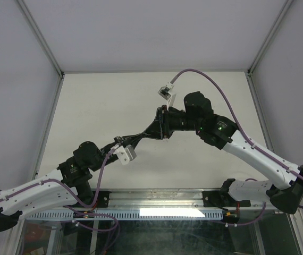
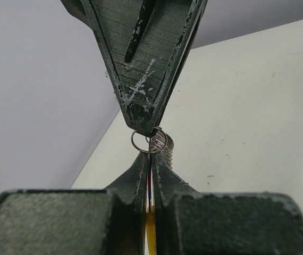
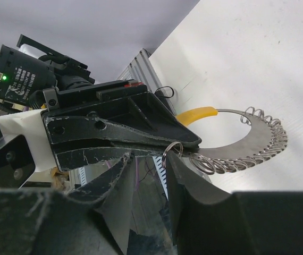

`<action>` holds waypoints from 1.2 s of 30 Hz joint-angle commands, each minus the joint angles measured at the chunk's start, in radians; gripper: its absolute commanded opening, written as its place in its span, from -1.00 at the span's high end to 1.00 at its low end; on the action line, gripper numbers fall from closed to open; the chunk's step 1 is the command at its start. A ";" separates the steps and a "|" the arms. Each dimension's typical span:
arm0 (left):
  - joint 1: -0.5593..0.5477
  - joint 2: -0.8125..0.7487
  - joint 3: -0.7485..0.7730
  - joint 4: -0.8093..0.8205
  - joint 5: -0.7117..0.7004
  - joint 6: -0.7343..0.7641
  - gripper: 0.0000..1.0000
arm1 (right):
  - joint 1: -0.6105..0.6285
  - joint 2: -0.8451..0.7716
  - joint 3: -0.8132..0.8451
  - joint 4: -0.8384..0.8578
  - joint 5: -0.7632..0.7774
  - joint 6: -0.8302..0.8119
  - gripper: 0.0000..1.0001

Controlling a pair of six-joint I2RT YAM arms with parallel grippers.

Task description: Put the keys on the keyring

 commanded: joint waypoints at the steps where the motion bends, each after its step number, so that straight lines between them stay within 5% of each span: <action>1: -0.003 0.003 0.022 0.071 -0.015 -0.016 1.00 | -0.001 -0.007 -0.002 0.081 -0.067 0.024 0.37; 7: -0.003 0.005 0.020 0.086 -0.018 -0.039 1.00 | -0.001 -0.009 -0.005 0.084 -0.045 0.021 0.37; 18: -0.003 0.011 0.033 0.148 -0.078 -0.274 1.00 | -0.002 -0.236 -0.143 0.200 0.415 -0.055 0.22; 26: -0.003 0.050 0.082 0.154 -0.287 -0.521 1.00 | -0.001 -0.255 -0.163 0.232 0.378 -0.054 0.24; 36: -0.003 0.089 0.127 0.164 -0.383 -0.708 1.00 | -0.001 -0.198 -0.107 0.222 0.368 0.056 0.28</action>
